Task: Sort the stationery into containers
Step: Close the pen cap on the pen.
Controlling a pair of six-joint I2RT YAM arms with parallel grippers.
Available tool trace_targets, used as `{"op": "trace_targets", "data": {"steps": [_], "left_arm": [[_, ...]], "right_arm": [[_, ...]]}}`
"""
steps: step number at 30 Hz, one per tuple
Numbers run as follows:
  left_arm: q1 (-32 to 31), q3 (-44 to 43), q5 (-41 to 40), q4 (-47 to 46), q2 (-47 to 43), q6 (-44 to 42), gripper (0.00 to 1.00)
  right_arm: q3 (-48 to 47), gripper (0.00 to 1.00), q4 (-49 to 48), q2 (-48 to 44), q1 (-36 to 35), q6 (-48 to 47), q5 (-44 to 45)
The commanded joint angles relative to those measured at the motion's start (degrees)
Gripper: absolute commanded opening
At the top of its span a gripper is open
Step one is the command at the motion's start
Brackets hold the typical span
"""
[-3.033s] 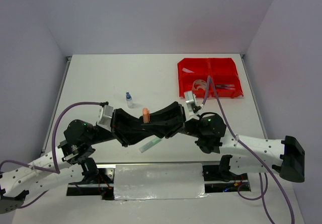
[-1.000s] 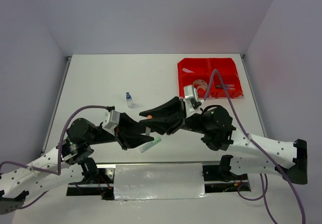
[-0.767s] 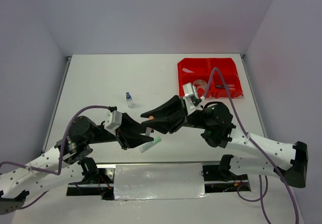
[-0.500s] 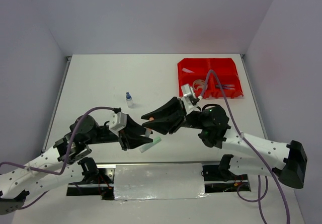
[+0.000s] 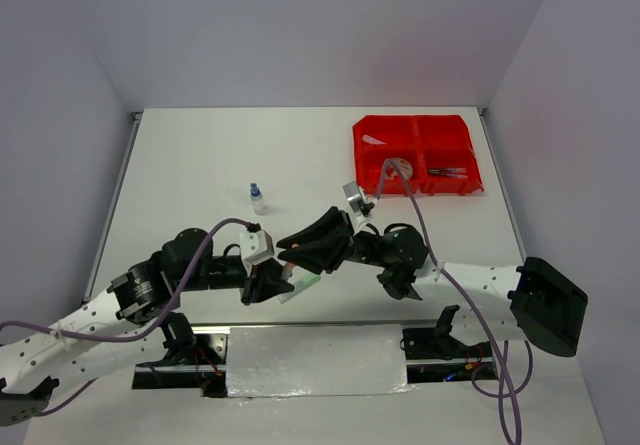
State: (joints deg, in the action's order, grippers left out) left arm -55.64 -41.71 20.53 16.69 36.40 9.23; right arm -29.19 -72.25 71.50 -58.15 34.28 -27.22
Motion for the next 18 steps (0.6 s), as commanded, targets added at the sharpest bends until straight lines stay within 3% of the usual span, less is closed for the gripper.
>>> {"op": "trace_targets", "data": {"steps": [1,11,15,18], "left_arm": [[-0.7,-11.29,0.39,-35.49,-6.34,-5.98,0.0],[-0.7,-13.21,-1.64,-34.1,-3.98,-6.77,0.0],[-0.7,-11.73,0.29,-31.72,-1.43,-6.43,0.0],[-0.7,-7.87,0.38,-32.07,-0.19,-4.93,0.0]], "right_arm": [[4.76,0.0,25.3,3.64,-0.38,-3.51,-4.5],[7.92,0.0,14.5,8.75,-1.7,-0.88,-6.27],[3.8,0.0,25.2,0.69,-1.79,-3.86,-2.15],[-0.42,0.0,38.88,-6.61,-1.79,-6.32,5.31]]}}
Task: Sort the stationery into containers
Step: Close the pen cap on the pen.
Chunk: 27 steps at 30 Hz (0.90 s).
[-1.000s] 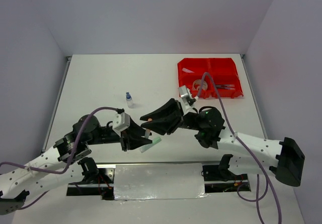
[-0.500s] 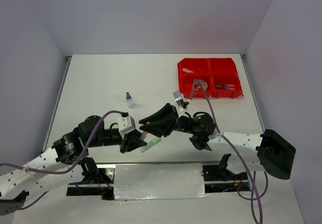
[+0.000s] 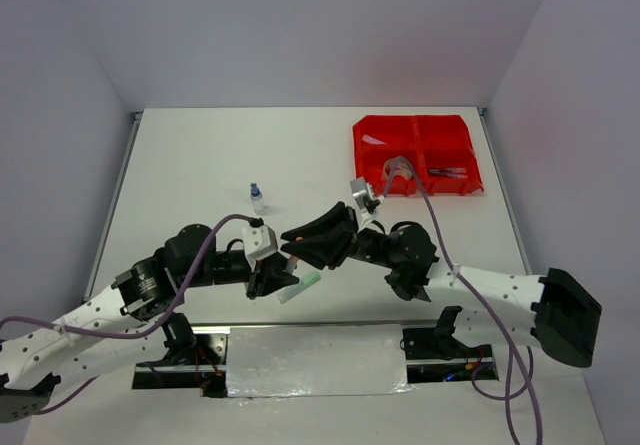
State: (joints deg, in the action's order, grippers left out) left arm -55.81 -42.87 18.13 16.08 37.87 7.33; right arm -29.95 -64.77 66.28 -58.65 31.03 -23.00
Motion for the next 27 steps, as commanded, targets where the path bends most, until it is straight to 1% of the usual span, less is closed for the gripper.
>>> {"op": "trace_targets", "data": {"steps": [1,3,4,5,7,8,10,11,14,16,18,25,27], "left_arm": [[-0.53,-4.52,2.79,-31.89,-1.48,-2.59,0.0],[-0.53,-2.84,3.83,-32.42,-1.22,-1.36,0.0],[-0.53,-1.7,4.28,-32.25,-1.13,-0.92,0.0],[-0.53,-1.25,4.89,-32.25,-1.3,-0.31,0.0],[-0.53,-0.2,8.49,-32.07,-1.3,0.22,0.0],[-0.53,-0.02,9.63,-32.07,-1.3,0.66,0.0],[-0.53,0.51,12.09,-32.07,-1.04,1.19,0.0],[-0.61,0.77,12.63,-32.33,-1.04,1.8,0.0],[-0.53,1.91,12.55,-33.04,-0.87,2.51,0.0],[-0.53,2.79,10.1,-33.39,-0.69,3.04,0.0],[-0.53,3.14,10.08,-33.92,-0.34,3.3,0.0],[-0.53,3.67,6.66,-35.32,-0.51,6.11,0.0],[-0.53,3.93,5.34,-35.93,-0.86,6.81,0.0]], "right_arm": [[-1.49,0.01,33.46,-2.9,-1.2,-3.51,4.86],[-3.26,0.06,38.99,-6.4,-1.29,-4.83,8.31],[-4.31,0.09,39.8,-7.3,-1.29,-5.36,8.94],[-4.76,0.19,40.51,-8.87,-1.38,-5.97,9.2],[-5.98,0.24,42.53,-10.02,-1.29,-7.03,8.34],[-6.34,0.36,42.88,-10.99,-1.2,-7.38,7.63],[-7.65,0.46,43.94,-11.7,-1.29,-7.21,6.92],[-7.92,0.54,43.94,-12.48,-1.29,-7.03,6.31],[-9.85,0.64,46.13,-14.42,-1.2,-7.82,7.62],[-11.08,0.72,47.89,-15.48,-1.29,-8.96,9.46],[-11.62,0.75,49.65,-17.23,-1.29,-10.54,12.26],[-12.85,0.8,49.22,-22.33,-1.2,-12.48,10.88],[-13.2,0.8,49.65,-22.77,-1.2,-13.53,10.09]]}}
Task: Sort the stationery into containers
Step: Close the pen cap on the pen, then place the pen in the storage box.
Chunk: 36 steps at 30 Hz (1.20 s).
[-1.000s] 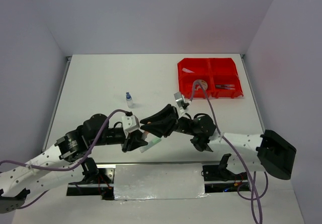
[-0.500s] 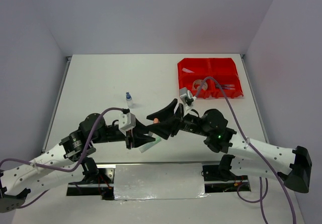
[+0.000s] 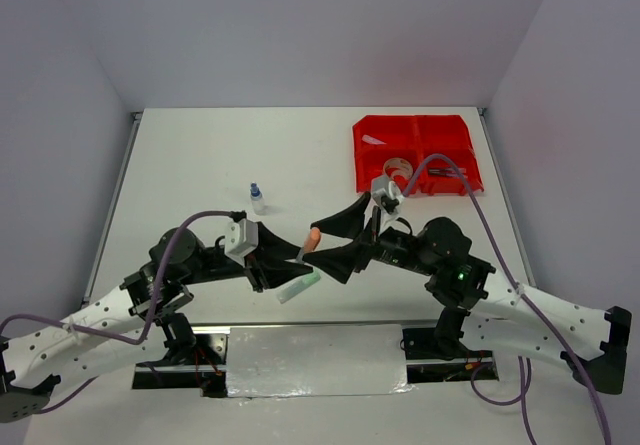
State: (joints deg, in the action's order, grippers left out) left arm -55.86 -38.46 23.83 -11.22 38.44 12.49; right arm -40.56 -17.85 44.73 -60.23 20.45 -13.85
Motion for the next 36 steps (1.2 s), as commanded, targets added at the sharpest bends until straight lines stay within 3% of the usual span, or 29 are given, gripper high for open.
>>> {"op": "trace_targets", "data": {"steps": [1,7,18,23,25,26,27,28,31,32,35,36], "left_arm": [[-0.48,-0.22,-0.8,-8.99,-1.78,2.53,0.0],[-0.48,0.05,-0.02,-10.49,-2.31,3.59,0.0],[-0.48,0.66,0.07,-10.75,0.59,4.56,0.0],[-0.48,1.1,-0.63,-11.1,0.94,4.91,0.0],[-0.48,0.84,-1.16,-10.75,0.85,4.91,0.0],[-0.48,0.75,-1.33,-10.66,0.85,5.0,0.0],[-0.48,0.58,-1.6,-10.49,0.85,5.09,0.04],[-0.48,0.49,-2.38,-10.31,0.68,5.17,0.1],[-0.48,-0.3,-10.97,-7.51,0.85,6.4,0.84],[-0.48,-1.17,-19.62,-3.15,1.11,8.06,0.99],[-0.48,-6.88,-31.88,6.53,3.31,10.61,0.99],[-0.48,-10.46,-41.84,15.35,4.53,13.76,0.99]], "right_arm": [[-2.51,0.8,2.64,-1.14,0.37,-3.39,0.4],[0.12,0.79,-4.81,0.62,0.29,-2.96,-6.79],[-0.75,0.74,-15.28,3.17,0.28,-3.22,-8.39],[-1.46,0.45,-16.69,5.01,0.29,-3.4,-8.83],[-1.37,0.27,-16.96,5.8,0.29,-3.57,-9.62],[-1.37,0.09,-16.78,5.98,0.29,-3.92,-9.62],[-1.11,0.0,-16.61,6.07,0.29,-3.84,-8.14],[-0.58,0.0,-17.91,6.07,0.29,-3.75,-7.6],[-0.14,0.0,-14.87,5.54,0.46,-4.71,-1.39],[-0.83,0.0,-12.85,5.28,0.64,-5.15,2.3],[-2.33,0.0,-5.64,5.37,5.61,-4.63,18.99],[-2.68,0.0,-1.79,5.89,8.0,-1.76,26.17]]}}
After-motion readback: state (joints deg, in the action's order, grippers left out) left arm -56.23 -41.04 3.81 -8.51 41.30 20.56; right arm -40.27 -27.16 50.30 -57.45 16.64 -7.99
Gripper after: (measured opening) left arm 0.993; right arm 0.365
